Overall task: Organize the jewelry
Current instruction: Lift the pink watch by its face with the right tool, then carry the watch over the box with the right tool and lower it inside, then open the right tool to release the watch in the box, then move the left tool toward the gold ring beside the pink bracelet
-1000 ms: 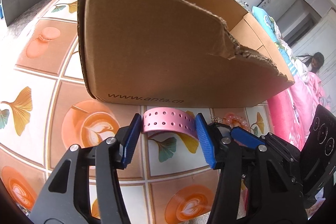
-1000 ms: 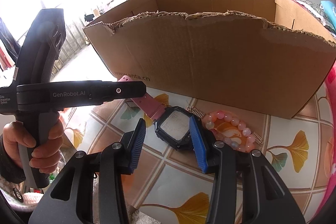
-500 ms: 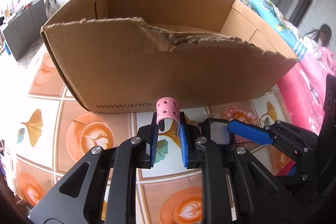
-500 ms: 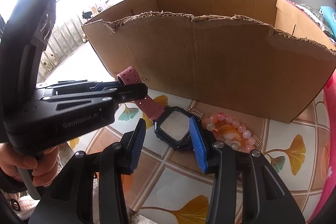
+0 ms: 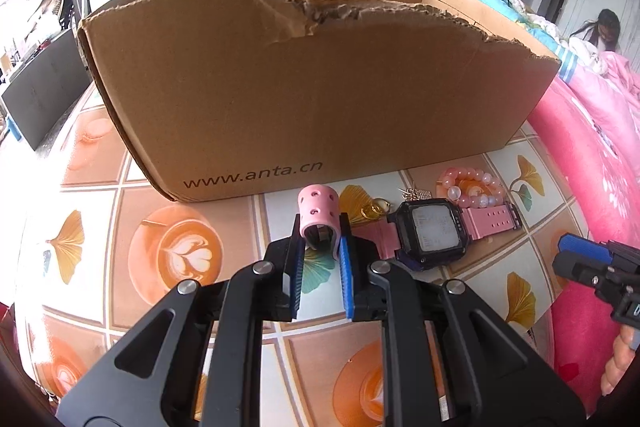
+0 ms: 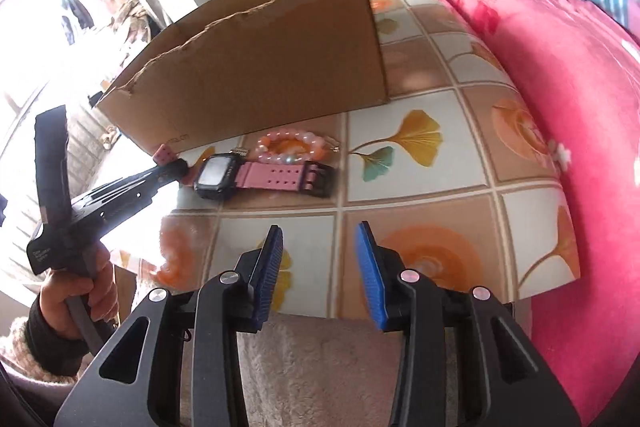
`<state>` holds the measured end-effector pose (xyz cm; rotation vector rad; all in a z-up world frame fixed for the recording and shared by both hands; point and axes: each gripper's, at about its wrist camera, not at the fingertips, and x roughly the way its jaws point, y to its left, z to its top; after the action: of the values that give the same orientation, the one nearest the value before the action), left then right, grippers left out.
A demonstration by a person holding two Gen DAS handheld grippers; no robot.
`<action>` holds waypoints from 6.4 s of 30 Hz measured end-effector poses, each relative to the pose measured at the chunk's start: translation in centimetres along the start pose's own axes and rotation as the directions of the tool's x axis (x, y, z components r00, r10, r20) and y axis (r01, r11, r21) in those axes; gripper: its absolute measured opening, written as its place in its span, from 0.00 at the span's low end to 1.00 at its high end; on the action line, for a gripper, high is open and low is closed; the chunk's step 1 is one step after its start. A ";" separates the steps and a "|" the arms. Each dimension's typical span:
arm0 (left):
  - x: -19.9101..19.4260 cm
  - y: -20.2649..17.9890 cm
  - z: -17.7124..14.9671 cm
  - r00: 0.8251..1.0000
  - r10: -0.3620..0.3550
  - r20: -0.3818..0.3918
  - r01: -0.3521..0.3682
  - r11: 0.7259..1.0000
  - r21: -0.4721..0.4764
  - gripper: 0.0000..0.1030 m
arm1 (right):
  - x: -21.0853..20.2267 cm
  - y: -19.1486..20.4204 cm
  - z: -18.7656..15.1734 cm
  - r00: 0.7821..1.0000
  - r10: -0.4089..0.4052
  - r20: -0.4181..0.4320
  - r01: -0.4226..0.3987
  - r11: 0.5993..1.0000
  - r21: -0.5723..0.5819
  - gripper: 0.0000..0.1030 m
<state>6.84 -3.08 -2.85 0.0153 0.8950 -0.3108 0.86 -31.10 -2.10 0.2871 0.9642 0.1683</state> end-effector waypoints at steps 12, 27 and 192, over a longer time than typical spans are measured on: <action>-0.1 -0.1 -0.9 0.999 -0.011 0.031 0.010 1.000 0.008 0.14 | 4.1 -1.9 3.3 0.998 0.059 -0.019 -0.054 0.979 0.194 0.33; -0.2 0.3 -1.0 0.999 -0.034 0.039 0.034 0.999 -0.003 0.15 | 4.2 -2.1 3.0 0.916 0.390 0.098 -0.397 0.836 0.379 0.33; -0.2 1.4 -1.3 0.989 0.112 -0.095 -0.106 0.992 0.064 0.92 | 5.5 1.5 3.7 0.948 -0.301 -0.107 0.282 0.945 -0.163 0.92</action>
<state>6.05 -1.51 -3.68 0.1344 0.9788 -0.2358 7.02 -28.80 -3.97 -0.0047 1.1066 -0.0152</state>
